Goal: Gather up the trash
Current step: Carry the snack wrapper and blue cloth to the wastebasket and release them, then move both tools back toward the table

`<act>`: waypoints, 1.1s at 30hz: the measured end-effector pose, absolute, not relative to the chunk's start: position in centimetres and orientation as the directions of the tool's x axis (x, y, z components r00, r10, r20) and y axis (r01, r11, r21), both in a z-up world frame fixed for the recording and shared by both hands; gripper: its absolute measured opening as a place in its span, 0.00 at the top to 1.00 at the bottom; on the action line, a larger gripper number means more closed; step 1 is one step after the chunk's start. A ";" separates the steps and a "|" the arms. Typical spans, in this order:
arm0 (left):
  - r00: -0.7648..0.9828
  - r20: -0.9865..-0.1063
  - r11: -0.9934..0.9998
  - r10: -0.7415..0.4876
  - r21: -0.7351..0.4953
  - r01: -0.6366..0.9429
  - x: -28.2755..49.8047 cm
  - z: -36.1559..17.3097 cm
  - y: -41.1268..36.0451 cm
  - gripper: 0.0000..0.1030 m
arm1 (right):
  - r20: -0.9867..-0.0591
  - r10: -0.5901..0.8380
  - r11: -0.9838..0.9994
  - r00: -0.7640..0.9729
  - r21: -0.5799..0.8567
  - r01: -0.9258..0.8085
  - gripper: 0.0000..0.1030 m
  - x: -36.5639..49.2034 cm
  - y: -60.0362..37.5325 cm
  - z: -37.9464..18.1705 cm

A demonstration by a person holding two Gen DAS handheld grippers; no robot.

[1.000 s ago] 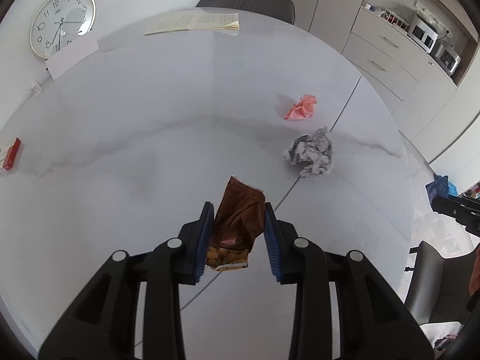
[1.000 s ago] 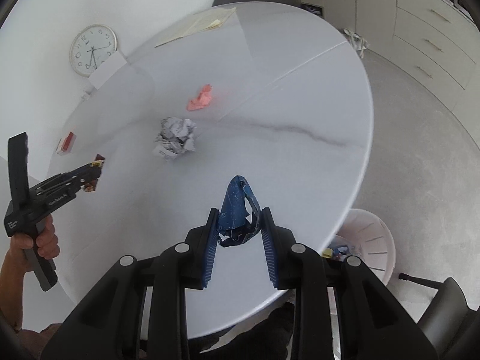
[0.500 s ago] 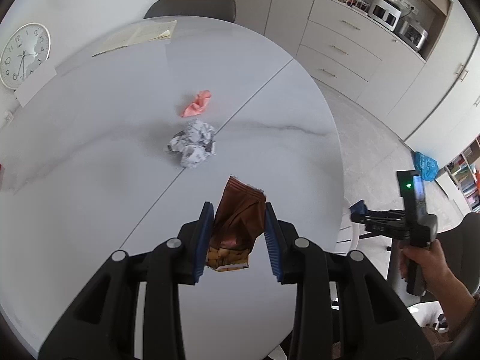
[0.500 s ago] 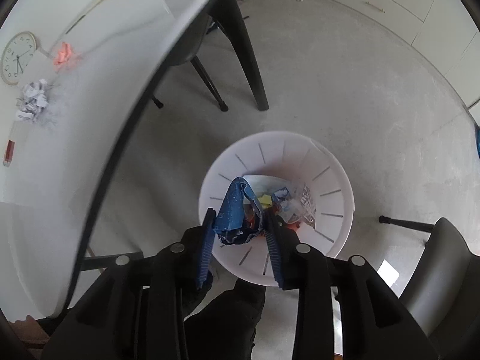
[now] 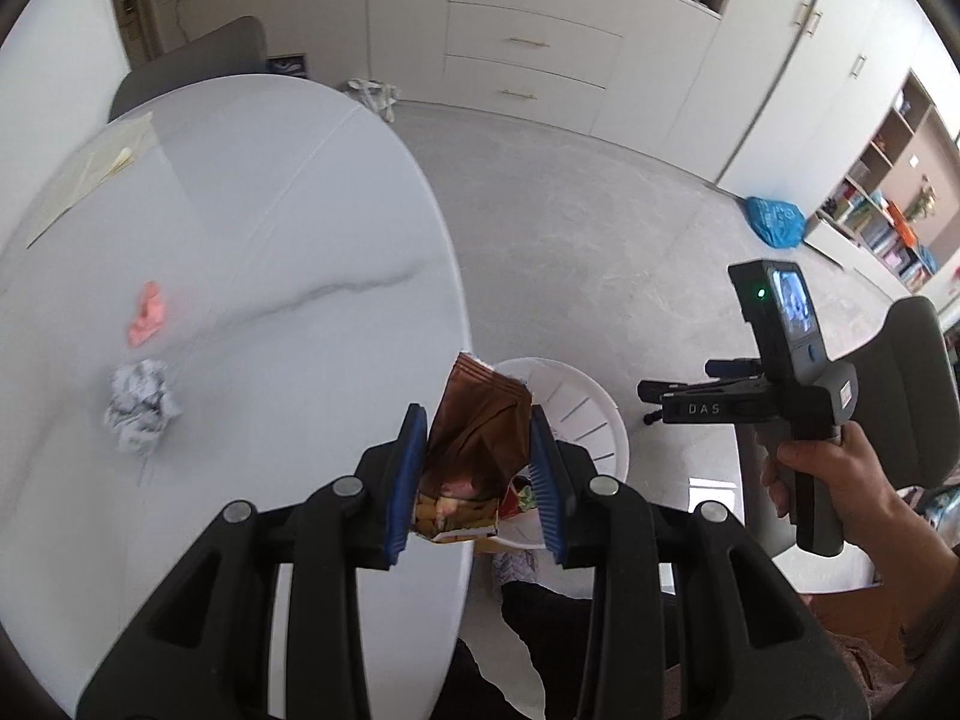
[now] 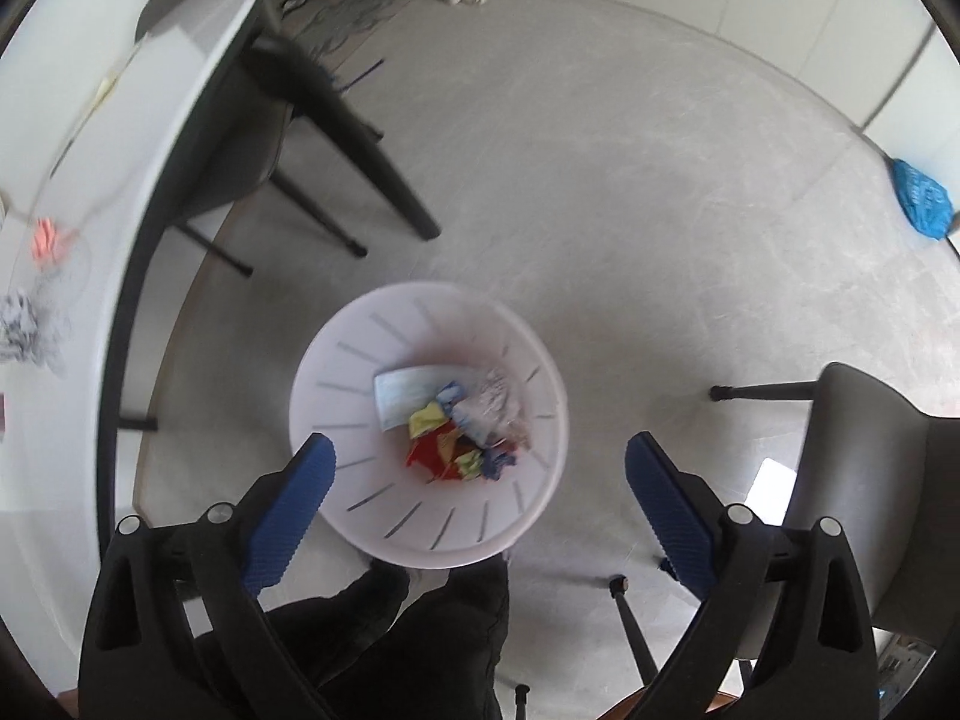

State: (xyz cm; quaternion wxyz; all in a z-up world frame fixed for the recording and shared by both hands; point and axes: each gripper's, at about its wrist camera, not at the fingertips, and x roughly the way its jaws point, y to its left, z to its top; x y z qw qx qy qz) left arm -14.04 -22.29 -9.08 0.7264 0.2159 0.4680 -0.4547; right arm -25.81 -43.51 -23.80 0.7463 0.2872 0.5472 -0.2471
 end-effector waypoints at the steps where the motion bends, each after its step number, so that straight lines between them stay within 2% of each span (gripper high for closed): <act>1: 0.132 -0.880 0.476 -0.456 -0.116 0.872 -14.5 -9.5 -23.4 0.67 | -0.955 -0.070 0.707 0.287 0.155 0.690 0.03 -26.5 -44.0 -22.9; 7: 0.014 -0.916 0.386 -0.400 -0.154 0.910 -17.2 -13.0 -29.3 0.67 | -0.936 -0.119 0.692 0.331 0.161 0.704 0.03 -29.4 -46.7 -19.1; 10: -0.036 -0.933 0.366 -0.358 -0.176 0.914 -17.9 -15.1 -31.2 0.59 | -0.934 -0.117 0.687 0.338 0.170 0.706 0.03 -30.0 -47.6 -18.8; 15: -0.081 -0.951 0.388 -0.298 -0.198 0.900 -18.4 -17.5 -32.6 0.25 | -0.934 -0.099 0.685 0.344 0.187 0.704 0.03 -30.6 -48.6 -19.0; 18: -0.071 -0.956 0.403 -0.286 -0.187 0.896 -18.4 -17.6 -32.4 0.14 | -0.934 -0.085 0.687 0.347 0.198 0.699 0.03 -30.8 -48.8 -19.3; 24: -0.034 -0.953 0.437 -0.301 -0.170 0.883 -18.2 -16.7 -31.8 0.09 | -0.934 -0.056 0.693 0.353 0.219 0.687 0.03 -30.6 -48.8 -19.9; 33: 0.013 -0.948 0.481 -0.317 -0.148 0.864 -17.4 -15.3 -30.9 0.08 | -0.928 -0.054 0.715 0.369 0.222 0.663 0.03 -29.6 -47.9 -19.4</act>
